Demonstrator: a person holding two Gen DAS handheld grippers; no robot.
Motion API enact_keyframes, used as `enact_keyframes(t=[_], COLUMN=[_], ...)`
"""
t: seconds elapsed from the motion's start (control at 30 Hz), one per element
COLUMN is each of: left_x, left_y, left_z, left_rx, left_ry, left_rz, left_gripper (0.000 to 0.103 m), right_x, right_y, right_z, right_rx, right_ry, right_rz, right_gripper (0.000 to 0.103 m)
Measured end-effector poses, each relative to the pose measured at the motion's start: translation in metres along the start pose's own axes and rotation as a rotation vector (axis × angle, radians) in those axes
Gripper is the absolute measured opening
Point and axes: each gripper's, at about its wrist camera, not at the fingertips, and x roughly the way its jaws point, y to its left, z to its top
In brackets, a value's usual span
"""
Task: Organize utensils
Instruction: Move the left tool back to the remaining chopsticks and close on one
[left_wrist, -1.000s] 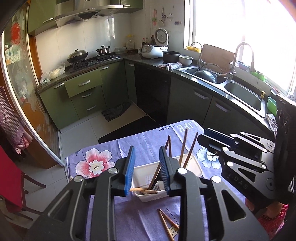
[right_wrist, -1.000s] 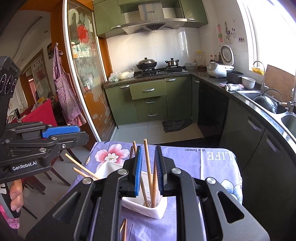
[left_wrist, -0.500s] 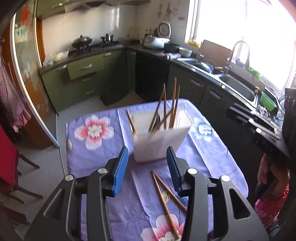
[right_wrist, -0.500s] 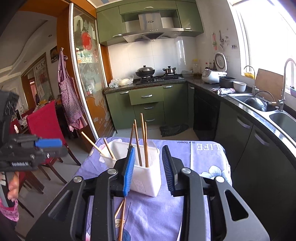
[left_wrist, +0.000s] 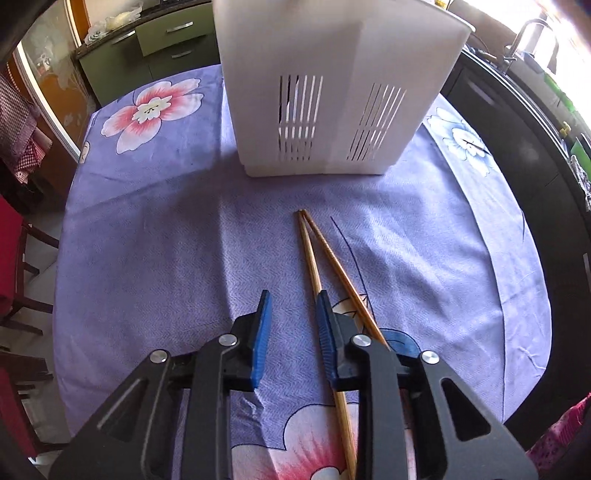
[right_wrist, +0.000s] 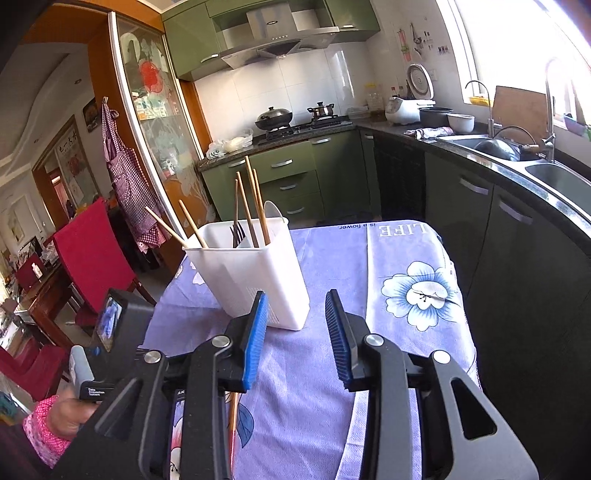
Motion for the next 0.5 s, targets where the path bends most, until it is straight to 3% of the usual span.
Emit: enact_keyframes(t=[0.37,0.43,0.47,0.5], left_x=[0.017,0.017,0.017,0.016], left_y=[-0.015,-0.013,-0.012,-0.01], left_z=[0.001,0.002,0.001,0.001], left_rx=[0.005,0.005,0.008,0.007], left_ry=[0.037,0.038,0.038,0.039], left_rz=[0.015,0.016,0.017,0.01], left_gripper=[0.024,0.018,0.008,0.008], right_x=[-0.008,-0.007,-0.005,-0.003], right_y=[-0.014,-0.014,-0.014,-0.012], right_z=[-0.004,-0.006,-0.007,-0.008], right_rx=[0.03,0.033,0.031,0.027], right_ry=[-0.003,0.002,0.008,0.017], right_rz=[0.024,0.024,0.024,0.026], right_gripper=[0.033,0.033,0.034,0.036])
